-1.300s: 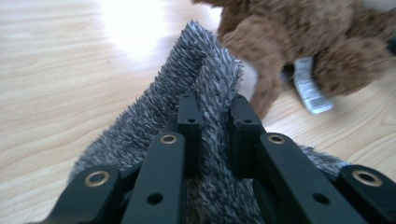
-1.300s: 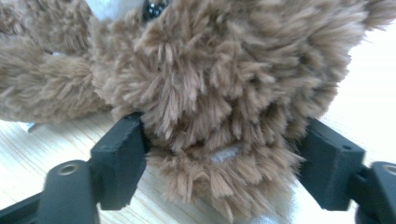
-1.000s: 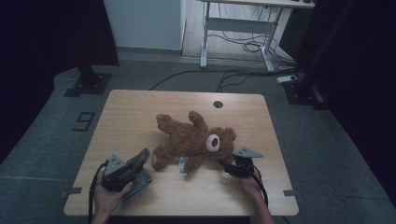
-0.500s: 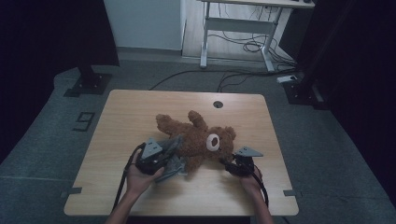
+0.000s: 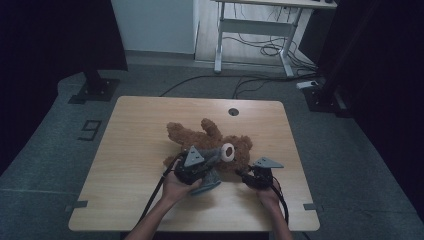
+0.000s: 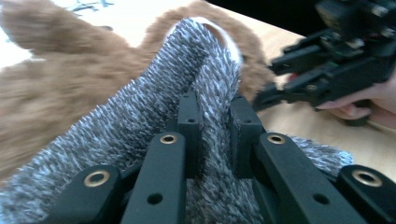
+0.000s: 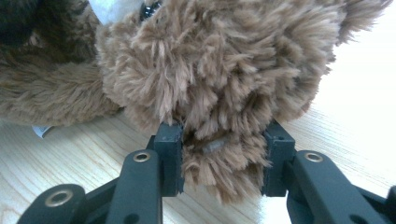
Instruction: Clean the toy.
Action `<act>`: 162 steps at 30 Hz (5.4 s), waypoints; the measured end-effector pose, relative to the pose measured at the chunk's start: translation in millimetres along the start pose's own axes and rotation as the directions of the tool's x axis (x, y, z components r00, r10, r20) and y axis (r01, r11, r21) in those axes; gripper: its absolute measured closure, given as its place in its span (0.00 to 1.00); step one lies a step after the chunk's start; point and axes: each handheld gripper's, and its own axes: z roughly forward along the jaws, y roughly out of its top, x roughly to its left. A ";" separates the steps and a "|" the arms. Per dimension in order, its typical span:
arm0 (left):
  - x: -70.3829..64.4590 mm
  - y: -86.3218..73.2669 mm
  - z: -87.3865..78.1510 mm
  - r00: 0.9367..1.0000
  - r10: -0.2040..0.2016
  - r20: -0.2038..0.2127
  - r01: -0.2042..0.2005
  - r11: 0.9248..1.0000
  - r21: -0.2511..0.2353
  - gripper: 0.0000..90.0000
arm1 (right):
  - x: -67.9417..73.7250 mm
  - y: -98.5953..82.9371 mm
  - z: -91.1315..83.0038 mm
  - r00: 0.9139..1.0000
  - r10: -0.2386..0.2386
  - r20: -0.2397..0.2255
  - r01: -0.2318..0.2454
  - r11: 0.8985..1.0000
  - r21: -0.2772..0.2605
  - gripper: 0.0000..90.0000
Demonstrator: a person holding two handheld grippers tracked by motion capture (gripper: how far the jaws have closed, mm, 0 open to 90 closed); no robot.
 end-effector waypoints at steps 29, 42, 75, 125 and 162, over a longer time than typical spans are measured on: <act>-34.1 -4.1 65.9 0.999 0.032 0.007 -0.033 0.995 0.096 0.87 | -5.2 -1.0 -0.8 1.000 0.000 -0.025 0.000 1.000 0.004 0.69; 11.1 -37.2 5.8 0.993 -0.041 -0.113 0.050 0.995 0.082 0.86 | -7.0 -2.3 -1.8 0.999 -0.011 -0.031 0.011 1.000 0.003 0.69; -13.1 -0.6 17.1 1.000 -0.009 -0.013 0.010 0.999 0.052 0.86 | -6.5 -3.5 -3.3 0.999 -0.012 -0.033 0.013 1.000 0.005 0.69; 62.8 -86.4 -53.2 0.968 -0.189 -0.165 0.203 0.977 0.071 0.85 | -7.6 -6.6 -5.2 0.999 -0.001 -0.044 0.001 1.000 0.002 0.70; -36.6 7.1 57.0 0.999 0.009 0.043 -0.014 0.992 0.123 0.86 | -9.3 -6.5 -5.2 0.999 0.007 -0.049 -0.006 1.000 0.003 0.70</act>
